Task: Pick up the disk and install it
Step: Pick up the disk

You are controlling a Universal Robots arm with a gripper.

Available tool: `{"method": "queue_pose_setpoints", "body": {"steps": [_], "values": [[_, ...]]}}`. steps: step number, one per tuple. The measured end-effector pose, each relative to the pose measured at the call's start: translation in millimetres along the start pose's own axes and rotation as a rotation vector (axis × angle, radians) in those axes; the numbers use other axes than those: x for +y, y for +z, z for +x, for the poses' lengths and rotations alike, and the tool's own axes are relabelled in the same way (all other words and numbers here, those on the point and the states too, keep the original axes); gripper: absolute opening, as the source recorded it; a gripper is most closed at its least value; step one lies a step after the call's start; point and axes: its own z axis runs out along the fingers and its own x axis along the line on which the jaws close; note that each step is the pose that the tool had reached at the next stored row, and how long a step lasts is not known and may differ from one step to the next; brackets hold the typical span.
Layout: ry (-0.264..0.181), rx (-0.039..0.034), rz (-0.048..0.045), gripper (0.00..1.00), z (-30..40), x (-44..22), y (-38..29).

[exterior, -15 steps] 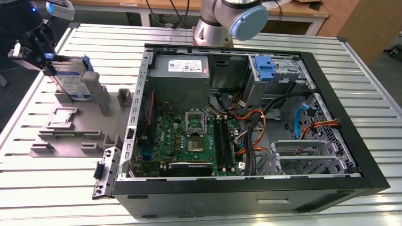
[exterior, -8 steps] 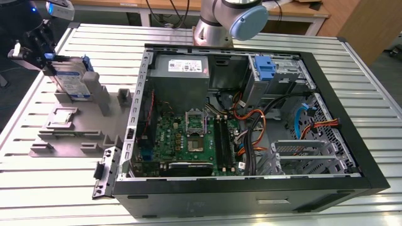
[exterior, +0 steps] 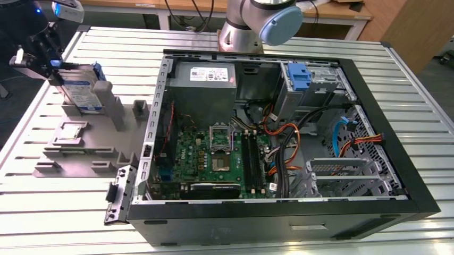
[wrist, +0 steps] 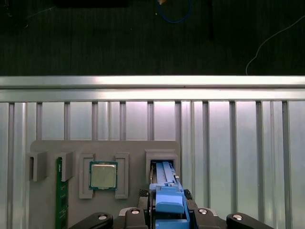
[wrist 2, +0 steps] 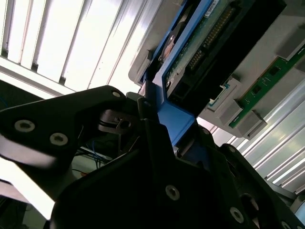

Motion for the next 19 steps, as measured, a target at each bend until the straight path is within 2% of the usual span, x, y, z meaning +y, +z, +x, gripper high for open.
{"method": "queue_pose_setpoints", "body": {"steps": [19], "values": [[0.019,-0.0003,0.0007,0.37,0.0,0.0,0.0]]}}
